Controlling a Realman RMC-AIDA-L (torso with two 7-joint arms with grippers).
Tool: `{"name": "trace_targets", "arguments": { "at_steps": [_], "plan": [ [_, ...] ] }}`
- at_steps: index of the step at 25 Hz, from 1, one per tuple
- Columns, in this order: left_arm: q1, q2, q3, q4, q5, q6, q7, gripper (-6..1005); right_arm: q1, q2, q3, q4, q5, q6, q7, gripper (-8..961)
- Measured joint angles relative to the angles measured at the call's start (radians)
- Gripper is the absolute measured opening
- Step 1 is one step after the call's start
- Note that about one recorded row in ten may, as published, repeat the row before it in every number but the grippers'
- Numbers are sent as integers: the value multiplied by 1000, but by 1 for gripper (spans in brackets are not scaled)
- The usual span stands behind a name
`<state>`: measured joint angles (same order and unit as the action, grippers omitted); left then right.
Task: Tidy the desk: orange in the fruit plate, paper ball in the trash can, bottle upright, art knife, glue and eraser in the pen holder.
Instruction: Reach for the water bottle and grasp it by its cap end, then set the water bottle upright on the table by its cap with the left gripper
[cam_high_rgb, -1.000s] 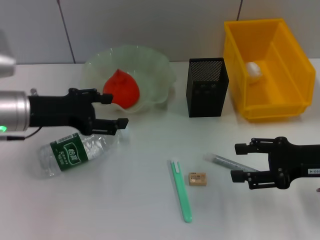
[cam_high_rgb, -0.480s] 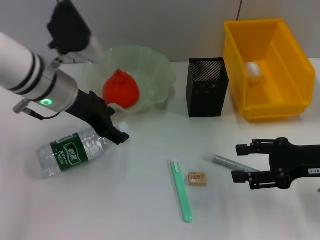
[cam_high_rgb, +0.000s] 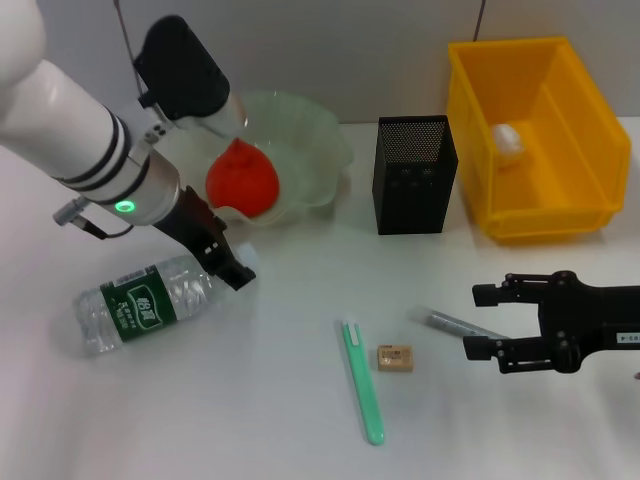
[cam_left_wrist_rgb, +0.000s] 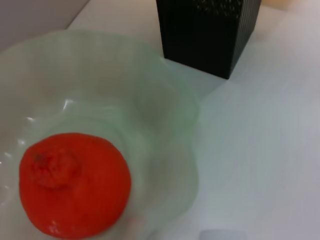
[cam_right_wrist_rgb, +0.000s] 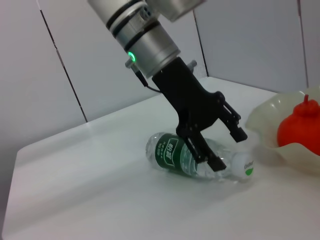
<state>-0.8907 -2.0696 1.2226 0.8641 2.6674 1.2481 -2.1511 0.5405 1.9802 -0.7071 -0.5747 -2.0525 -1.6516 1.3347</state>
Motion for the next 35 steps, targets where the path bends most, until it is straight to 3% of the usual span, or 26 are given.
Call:
{"name": "trace_targets", "arguments": {
  "at_steps": [2, 9, 11, 18, 29, 35],
  "plan": [
    [-14, 0, 7, -53, 3, -39, 7, 825, 1, -1, 1, -1, 0, 1, 3, 776],
    [-14, -1, 30, -80, 3, -88, 8, 825, 1, -1, 2, -4, 0, 1, 17, 776],
    [-16, -1, 70, -114, 3, -128, 9, 825, 1, -2, 2, -4, 0, 1, 20, 776],
    [-11, -3, 100, -120, 4, -153, 11, 825, 1, -2, 2, -4, 1, 3, 22, 776],
    [-2, -3, 117, -113, -4, -163, 11, 676, 1, -2, 2, -4, 7, 3, 23, 776],
    [6, -1, 107, -89, -29, -148, 11, 479, 1, -2, 1, -4, 8, 5, 23, 776]
  ]
}}
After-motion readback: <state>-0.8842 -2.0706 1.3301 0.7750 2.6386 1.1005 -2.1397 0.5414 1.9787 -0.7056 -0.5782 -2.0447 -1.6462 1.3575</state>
